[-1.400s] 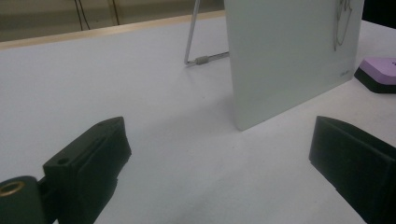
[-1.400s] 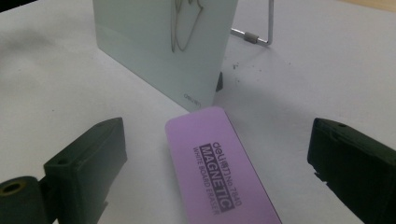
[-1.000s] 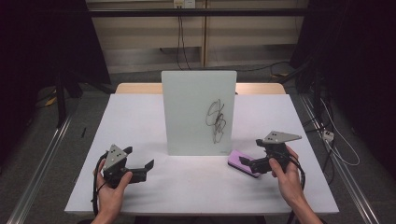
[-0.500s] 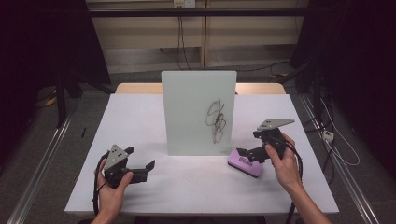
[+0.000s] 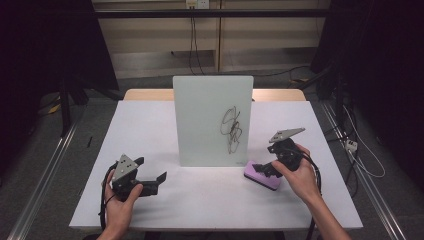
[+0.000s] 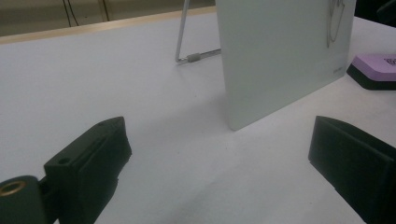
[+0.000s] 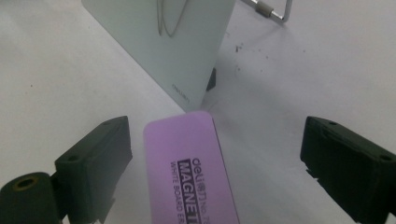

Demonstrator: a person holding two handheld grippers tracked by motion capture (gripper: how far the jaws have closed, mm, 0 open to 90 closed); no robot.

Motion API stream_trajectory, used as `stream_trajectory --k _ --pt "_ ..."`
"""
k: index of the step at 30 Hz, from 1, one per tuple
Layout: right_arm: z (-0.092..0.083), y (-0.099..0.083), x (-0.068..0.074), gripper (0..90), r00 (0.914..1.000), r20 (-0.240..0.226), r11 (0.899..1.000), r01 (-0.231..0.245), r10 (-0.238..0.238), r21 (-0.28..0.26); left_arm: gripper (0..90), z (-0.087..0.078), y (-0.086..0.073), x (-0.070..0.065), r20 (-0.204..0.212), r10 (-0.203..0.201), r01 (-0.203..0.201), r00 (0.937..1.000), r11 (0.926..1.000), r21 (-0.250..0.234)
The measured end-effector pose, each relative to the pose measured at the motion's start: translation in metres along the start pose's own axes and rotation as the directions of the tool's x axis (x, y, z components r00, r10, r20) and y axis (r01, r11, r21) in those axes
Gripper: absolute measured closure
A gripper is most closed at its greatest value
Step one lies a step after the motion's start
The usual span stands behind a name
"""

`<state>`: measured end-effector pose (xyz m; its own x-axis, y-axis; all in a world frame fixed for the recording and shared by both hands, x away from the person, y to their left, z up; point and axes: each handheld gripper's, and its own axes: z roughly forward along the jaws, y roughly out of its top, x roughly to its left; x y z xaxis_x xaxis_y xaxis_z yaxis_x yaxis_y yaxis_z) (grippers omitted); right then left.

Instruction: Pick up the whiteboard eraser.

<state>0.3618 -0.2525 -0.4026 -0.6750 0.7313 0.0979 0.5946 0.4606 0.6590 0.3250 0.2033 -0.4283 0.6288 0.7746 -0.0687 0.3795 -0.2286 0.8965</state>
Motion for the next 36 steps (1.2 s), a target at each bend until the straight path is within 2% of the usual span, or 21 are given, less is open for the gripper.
stream_trajectory --k 8,11,13,14,20,25,30,32,36 --pt "0.000 -0.007 -0.005 10.6 0.9995 -0.029 0.999 0.009 -0.007 0.052 4.9 0.000 0.000 0.001 0.003 -0.002 0.002 1.0000 1.0000 0.004" --pt "-0.001 -0.008 -0.003 13.0 0.9988 -0.038 0.997 0.034 -0.031 0.074 4.9 0.000 -0.001 0.001 0.004 -0.005 0.005 1.0000 1.0000 0.003" --pt "-0.001 -0.009 -0.002 19.2 0.9976 -0.044 0.994 0.057 -0.053 0.091 4.9 0.000 0.000 0.001 0.003 0.002 -0.002 1.0000 1.0000 0.003" --pt "0.000 -0.010 -0.001 20.1 0.9968 -0.055 0.993 0.064 -0.058 0.104 4.9 0.000 0.000 0.001 0.004 0.003 -0.003 1.0000 1.0000 0.004" --pt "0.005 -0.011 0.005 24.8 0.9918 -0.055 0.983 0.122 -0.115 0.140 4.9 0.001 -0.001 0.001 0.004 0.000 0.000 1.0000 1.0000 0.005" --pt "0.012 -0.010 0.010 30.8 0.9845 -0.070 0.970 0.171 -0.161 0.175 4.9 -0.002 -0.002 0.001 0.001 -0.005 0.005 1.0000 1.0000 0.007" --pt "0.015 -0.010 0.014 33.8 0.9785 -0.067 0.960 0.204 -0.195 0.193 4.9 -0.002 -0.001 0.002 -0.002 -0.005 0.005 1.0000 0.9999 0.009" --pt "0.017 -0.011 0.015 33.9 0.9809 -0.060 0.959 0.194 -0.185 0.207 4.9 -0.001 -0.001 0.003 0.001 -0.002 0.002 1.0000 0.9999 0.013" --pt "0.018 -0.013 0.015 33.8 0.9773 -0.056 0.952 0.212 -0.204 0.222 4.9 0.001 -0.001 0.001 0.007 0.003 -0.003 1.0000 0.9998 0.018"
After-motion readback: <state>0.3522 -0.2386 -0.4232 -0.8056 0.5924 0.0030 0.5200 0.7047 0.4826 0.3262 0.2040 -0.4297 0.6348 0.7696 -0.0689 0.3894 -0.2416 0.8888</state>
